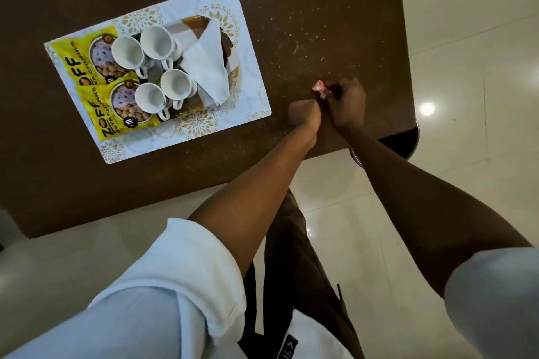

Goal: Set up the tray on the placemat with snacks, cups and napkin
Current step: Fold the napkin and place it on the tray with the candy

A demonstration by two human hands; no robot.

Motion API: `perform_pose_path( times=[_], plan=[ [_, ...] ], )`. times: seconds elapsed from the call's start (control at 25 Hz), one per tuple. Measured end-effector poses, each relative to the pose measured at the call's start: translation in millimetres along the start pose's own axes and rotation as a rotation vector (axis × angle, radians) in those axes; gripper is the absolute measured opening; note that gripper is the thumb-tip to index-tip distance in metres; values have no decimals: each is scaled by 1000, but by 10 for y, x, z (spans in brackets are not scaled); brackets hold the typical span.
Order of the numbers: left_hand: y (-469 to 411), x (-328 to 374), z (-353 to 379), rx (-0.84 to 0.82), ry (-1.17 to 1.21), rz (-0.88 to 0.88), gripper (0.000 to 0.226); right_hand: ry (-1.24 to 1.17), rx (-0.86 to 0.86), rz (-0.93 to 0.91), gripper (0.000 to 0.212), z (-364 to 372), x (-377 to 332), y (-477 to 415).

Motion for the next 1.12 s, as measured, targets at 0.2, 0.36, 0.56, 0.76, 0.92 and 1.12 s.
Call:
perform_pose_path(
  times=[0.2, 0.36, 0.56, 0.76, 0.92, 1.12],
  plan=[
    [29, 80, -84, -7, -80, 141, 27, -120, 18, 48, 23, 104, -35, 7],
    [-22, 165, -337, 107, -86, 219, 27, -149, 9, 13, 25, 251, -286, -15],
    [-161, 278, -852, 169, 28, 235, 28, -148, -30, -29, 24, 607, -831, -74],
    [-233, 372, -1127, 157, 246, 297, 35, -152, -38, -56, 24, 804, -1300, -163],
    [-211, 403, -1098, 103, 507, 242, 43, -85, -32, -86, 25, 814, -1478, -259],
    [-207, 502, -1046, 69, 736, 152, 44, -87, -29, -82, 23, 799, -1574, -319]
  ],
)
Point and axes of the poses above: each hand's wrist, its own y-axis away from the middle knuckle, its own z-axis out of the palm, x = y × z, the point moved 3 cm from there along -y, towards the middle knuckle, and after that the axes turned 3 degrees about -z, right-handed, at the moved point
